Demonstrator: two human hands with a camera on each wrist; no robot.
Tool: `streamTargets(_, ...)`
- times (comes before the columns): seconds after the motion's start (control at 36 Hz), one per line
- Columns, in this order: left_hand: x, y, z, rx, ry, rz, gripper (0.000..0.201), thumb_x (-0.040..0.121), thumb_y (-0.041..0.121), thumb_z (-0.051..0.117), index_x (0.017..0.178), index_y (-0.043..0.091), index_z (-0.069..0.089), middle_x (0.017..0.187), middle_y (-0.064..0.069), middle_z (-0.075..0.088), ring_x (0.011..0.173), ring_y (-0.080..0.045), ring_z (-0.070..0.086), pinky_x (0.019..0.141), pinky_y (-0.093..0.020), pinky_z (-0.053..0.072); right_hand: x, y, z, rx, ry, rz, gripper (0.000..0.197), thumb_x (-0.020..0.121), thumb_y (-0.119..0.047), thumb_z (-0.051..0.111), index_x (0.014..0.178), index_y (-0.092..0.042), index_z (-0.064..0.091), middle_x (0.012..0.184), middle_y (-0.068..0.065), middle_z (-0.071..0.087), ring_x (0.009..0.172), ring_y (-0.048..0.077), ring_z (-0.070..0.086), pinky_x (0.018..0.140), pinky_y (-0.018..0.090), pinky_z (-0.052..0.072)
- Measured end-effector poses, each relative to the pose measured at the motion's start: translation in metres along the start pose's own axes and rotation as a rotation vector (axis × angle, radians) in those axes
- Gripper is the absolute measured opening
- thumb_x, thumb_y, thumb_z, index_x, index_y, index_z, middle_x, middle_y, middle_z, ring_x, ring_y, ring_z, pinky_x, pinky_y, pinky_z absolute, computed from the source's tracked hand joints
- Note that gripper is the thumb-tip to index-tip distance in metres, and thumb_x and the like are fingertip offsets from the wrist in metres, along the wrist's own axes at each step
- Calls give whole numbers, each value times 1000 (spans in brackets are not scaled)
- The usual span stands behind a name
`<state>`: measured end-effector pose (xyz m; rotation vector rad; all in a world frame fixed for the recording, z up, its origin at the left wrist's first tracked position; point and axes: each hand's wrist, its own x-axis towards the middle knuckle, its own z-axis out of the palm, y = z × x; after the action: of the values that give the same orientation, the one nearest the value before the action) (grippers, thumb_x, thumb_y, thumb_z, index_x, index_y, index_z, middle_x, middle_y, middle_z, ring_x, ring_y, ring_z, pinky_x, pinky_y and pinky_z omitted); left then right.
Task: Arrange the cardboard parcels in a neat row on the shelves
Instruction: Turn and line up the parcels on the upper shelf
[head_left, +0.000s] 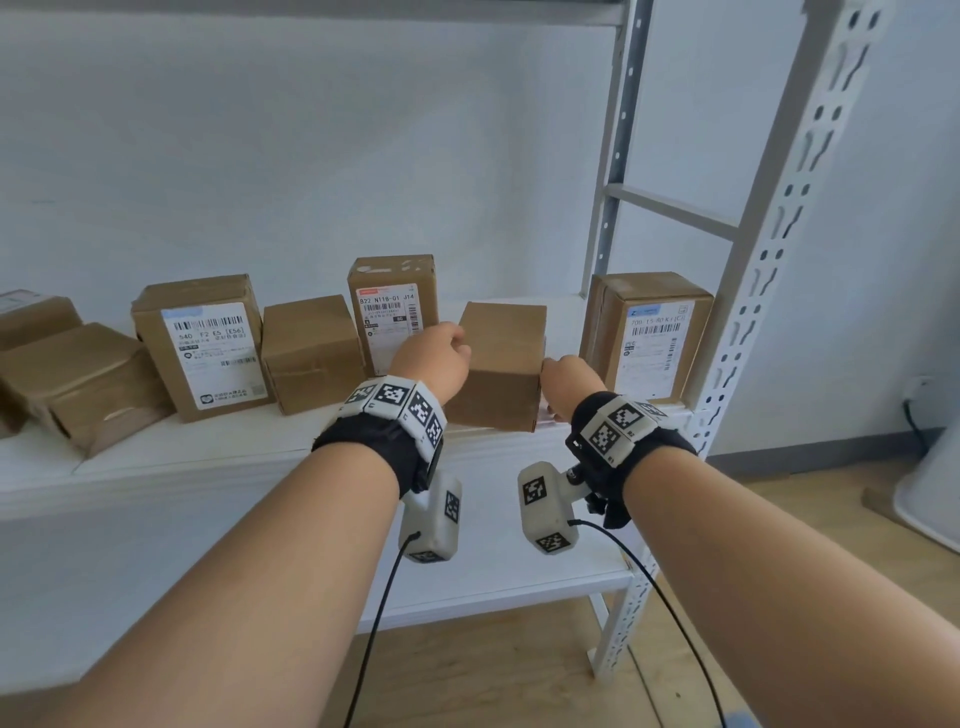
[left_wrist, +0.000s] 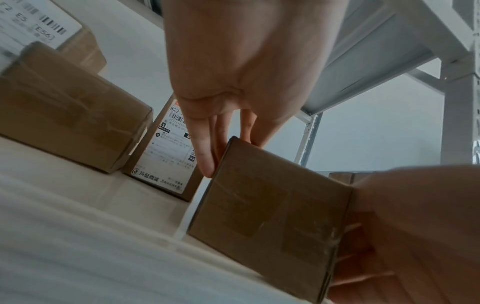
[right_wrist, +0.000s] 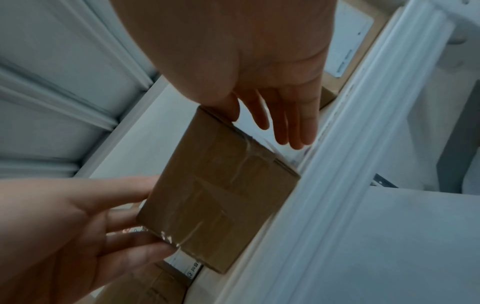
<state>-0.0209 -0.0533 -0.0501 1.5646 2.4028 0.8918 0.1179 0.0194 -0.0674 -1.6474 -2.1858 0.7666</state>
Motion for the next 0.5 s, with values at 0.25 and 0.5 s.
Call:
streamTargets(0.25, -11, 5, -5, -200, -65, -162, 37, 101, 23, 39, 136, 11, 47, 133, -11, 54, 111, -32, 60, 93, -45, 53, -7, -7, -9, 313, 109, -24, 39, 97, -31, 35, 126, -6, 46, 114, 15, 52, 91, 29, 53, 77, 39, 47)
streamTargets(0.5, -21, 14, -3, -400, -154, -302, 95, 86, 78, 15, 141, 6, 44, 132, -14, 55, 106, -31, 61, 95, -45, 52, -11, -14, -12, 500, 316, -141, 31, 94, -26, 46, 122, -15, 51, 120, 6, 57, 95, 22, 59, 75, 31, 46)
